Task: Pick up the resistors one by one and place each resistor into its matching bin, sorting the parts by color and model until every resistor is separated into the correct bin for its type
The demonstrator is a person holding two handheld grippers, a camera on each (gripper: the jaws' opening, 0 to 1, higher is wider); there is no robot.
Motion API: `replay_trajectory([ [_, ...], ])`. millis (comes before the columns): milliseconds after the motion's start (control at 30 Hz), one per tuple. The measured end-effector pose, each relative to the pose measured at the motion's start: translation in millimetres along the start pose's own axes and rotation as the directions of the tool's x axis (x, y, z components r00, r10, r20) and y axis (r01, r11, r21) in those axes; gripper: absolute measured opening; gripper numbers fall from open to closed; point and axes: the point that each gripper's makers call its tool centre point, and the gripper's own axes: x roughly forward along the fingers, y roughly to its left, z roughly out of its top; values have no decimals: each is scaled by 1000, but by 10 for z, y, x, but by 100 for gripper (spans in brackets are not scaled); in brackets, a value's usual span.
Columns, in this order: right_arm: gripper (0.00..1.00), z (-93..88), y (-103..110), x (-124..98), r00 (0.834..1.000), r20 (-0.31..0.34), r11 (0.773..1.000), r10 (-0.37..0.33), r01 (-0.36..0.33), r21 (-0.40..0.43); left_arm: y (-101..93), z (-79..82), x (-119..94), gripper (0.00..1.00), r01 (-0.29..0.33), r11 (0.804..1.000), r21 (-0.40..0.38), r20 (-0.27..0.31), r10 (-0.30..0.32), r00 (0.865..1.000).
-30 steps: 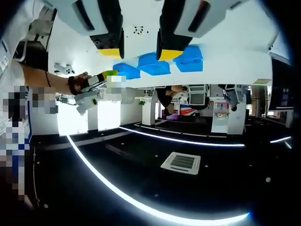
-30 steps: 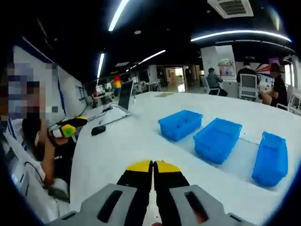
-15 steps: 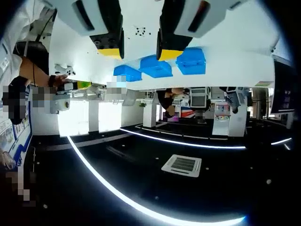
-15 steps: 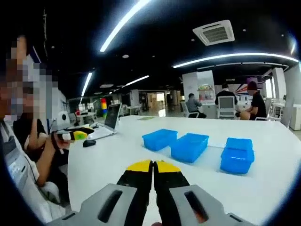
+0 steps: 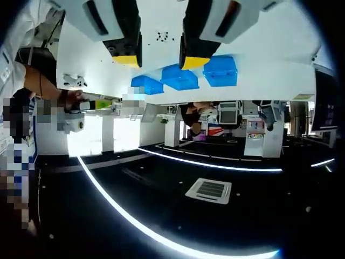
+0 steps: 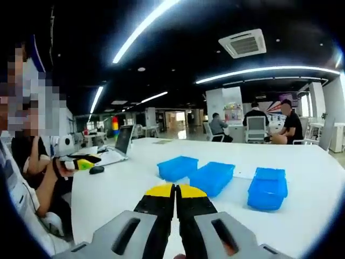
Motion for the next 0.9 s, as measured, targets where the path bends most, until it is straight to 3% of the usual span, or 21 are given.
replay_trajectory([
  [233, 4, 121, -284, 548, 1000, -13, 998, 15, -14, 58, -4, 8, -10, 30, -2, 1000, 1, 1, 2, 1000],
  [433, 4, 227, -579, 1116, 999, -46, 998, -16, 19, 59, -4, 8, -9, 30, -4, 1000, 0, 1, 4, 1000],
  [633, 4, 80, -824, 1654, 990, -124, 996, -70, 76, 38, 0, 21, -13, 30, -4, 1000, 1, 4, 4, 1000],
  [900, 5, -82, -992, 2064, 975, -170, 989, -146, 150, 11, 26, 31, -24, 30, -9, 1000, -1, 8, 9, 1000],
])
